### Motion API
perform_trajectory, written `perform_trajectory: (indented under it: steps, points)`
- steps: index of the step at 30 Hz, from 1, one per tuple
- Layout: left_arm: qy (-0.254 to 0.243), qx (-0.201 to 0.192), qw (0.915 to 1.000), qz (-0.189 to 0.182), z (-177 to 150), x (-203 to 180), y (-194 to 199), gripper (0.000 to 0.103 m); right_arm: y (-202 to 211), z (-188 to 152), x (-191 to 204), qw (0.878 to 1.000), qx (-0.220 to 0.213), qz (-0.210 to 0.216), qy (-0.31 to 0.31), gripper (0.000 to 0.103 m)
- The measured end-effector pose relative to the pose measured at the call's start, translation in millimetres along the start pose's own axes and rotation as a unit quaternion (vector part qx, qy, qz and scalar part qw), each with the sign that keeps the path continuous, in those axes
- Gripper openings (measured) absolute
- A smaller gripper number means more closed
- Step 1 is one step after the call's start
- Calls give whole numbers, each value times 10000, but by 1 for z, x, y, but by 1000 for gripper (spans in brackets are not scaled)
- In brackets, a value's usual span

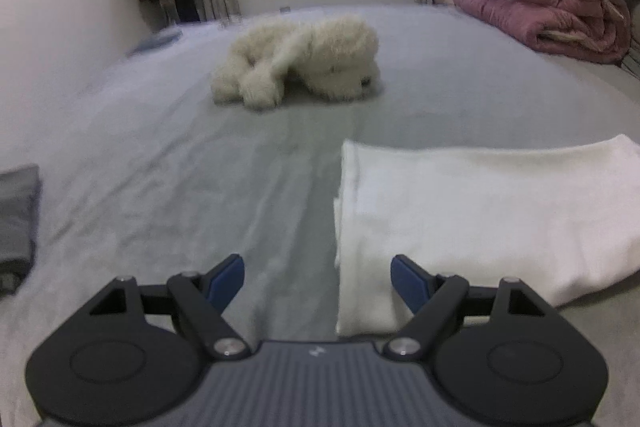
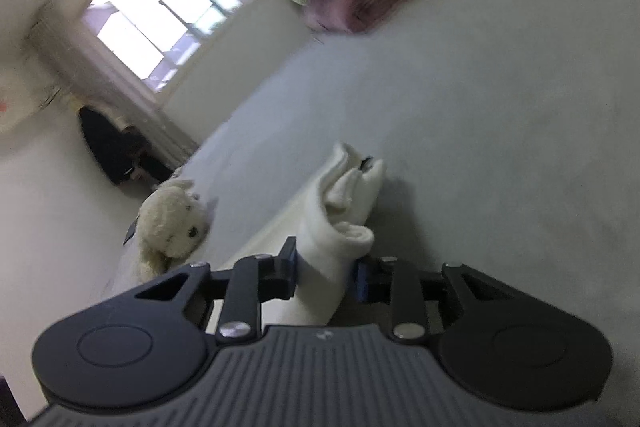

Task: Fold clothes

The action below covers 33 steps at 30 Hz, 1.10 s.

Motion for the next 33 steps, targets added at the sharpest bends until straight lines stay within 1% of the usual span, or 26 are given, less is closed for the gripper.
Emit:
perform_trajectory:
  steps: [2, 4, 7, 9, 12, 13, 15, 16, 18, 19, 23, 28, 29, 31, 33]
  points:
    - [-159, -187, 9996, -115, 4, -15, 5, 81, 1, -1, 7, 9998, -42, 28, 218, 30]
    - [-434, -357, 9981, -268, 6, -36, 9, 81, -1, -2, 6, 9995, -37, -13, 327, 30]
    - [-769, -455, 9942, -603, 5, -70, 11, 81, -4, -2, -3, 9999, 45, -57, 123, 30]
    - [-979, -548, 9908, -755, 5, -92, 10, 81, -4, -2, -5, 9999, 74, -53, 62, 30]
    - [-1457, -682, 9842, -736, 1, -116, 5, 81, -2, -1, -5, 9999, 97, -29, 29, 30]
    - [-1619, -640, 9823, -690, -4, -122, 1, 81, -1, -1, -4, 9999, 107, -8, -4, 30]
    - [-1824, -678, 9793, -562, -15, -130, -2, 81, 0, 0, -2, 9999, 126, 31, -64, 30]
    - [-1953, -804, 9762, -499, -18, -132, 1, 81, -1, 0, -2, 9999, 137, 50, -76, 30]
    - [-2285, -1008, 9674, -428, -21, -135, 5, 81, -1, 1, -1, 9998, 143, 82, -86, 30]
    - [-2352, -1042, 9654, -435, -20, -136, 8, 80, -1, 1, -1, 9998, 143, 90, -87, 30]
    - [-2210, -1108, 9667, -661, -16, -134, 18, 80, -2, 3, -4, 9997, 166, 94, -165, 30]
    - [-2204, -1119, 9670, -612, -22, -137, 15, 79, -1, 1, -5, 9996, 199, 93, -195, 30]
    - [-2199, -1138, 9670, -607, -22, -139, 17, 78, -1, 2, -5, 9996, 200, 96, -196, 30]
    - [-2168, -1259, 9654, -714, -17, -142, 24, 78, -3, 1, -5, 9996, 201, 104, -196, 30]
    - [-2225, -1234, 9639, -786, -16, -148, 25, 78, -3, 1, -6, 9995, 206, 103, -205, 30]
Point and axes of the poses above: each gripper's, at about its wrist camera, not at the fingertips, and y roughly against the way its jaws point, x to its left, z to its top, the point moved 8 cm from there along -y, roughly the way its jaws point, and after that the axes turned 9 degrees about -x, right-handed, at the moved point
